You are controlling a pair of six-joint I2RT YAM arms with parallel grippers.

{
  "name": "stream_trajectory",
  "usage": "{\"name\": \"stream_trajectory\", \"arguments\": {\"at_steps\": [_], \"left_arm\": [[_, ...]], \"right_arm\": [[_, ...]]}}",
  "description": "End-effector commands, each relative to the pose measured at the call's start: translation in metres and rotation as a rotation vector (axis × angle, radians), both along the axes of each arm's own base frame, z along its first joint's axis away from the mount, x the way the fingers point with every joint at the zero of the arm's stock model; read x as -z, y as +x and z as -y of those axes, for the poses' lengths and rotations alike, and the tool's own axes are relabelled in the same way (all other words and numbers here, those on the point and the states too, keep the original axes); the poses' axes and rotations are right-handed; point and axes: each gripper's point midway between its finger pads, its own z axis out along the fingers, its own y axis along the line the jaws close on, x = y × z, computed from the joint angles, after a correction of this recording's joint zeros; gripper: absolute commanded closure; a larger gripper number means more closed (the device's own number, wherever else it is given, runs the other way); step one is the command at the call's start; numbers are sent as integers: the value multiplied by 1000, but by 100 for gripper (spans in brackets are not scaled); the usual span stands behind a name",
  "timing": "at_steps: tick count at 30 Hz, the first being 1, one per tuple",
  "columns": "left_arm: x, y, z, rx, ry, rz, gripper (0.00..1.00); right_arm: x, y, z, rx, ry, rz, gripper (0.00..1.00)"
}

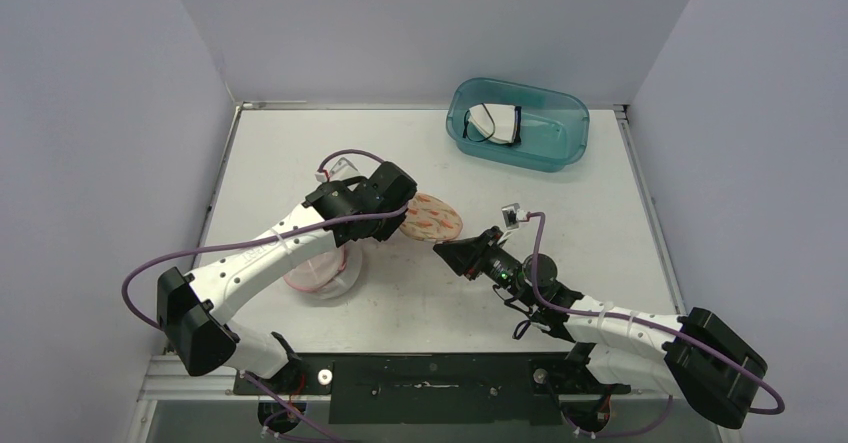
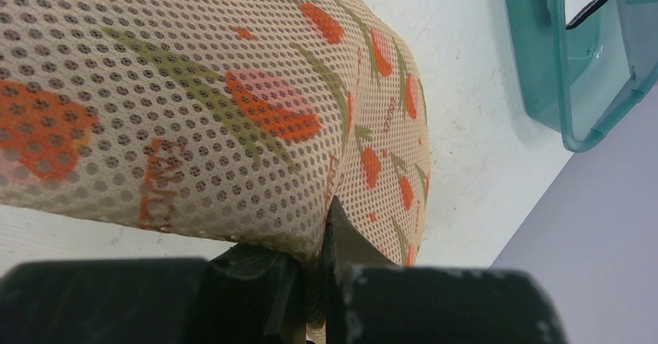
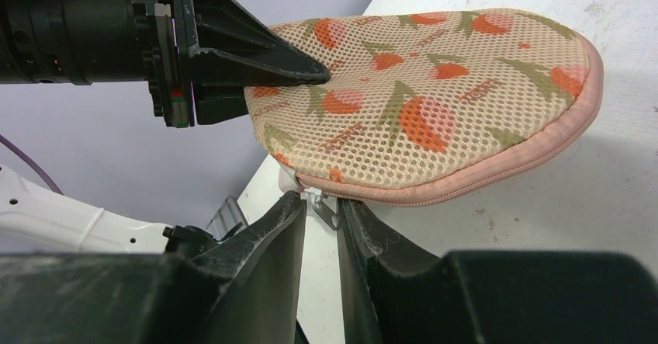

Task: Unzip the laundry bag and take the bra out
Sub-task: Unzip the laundry bag at the center of the board.

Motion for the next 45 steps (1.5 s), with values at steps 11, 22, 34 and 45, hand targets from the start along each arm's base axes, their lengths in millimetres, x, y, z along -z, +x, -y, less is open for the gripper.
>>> {"name": "stream_trajectory", "arguments": {"at_steps": [11,22,34,45], "left_arm": [[-17,4,0,-22,-66,59,100],[-18,10,15,104,-58,112,100],[28,9,48,497,-128,399,100],[48,11,66,564,-199,449,100]], "right_arm": [[-29,1,-1,8,66,65,93],[-5,4,9,46,-80,48,95],[52,-1,57,161,-389,38,95],[83,-13,69,141,-451,1,95]]}}
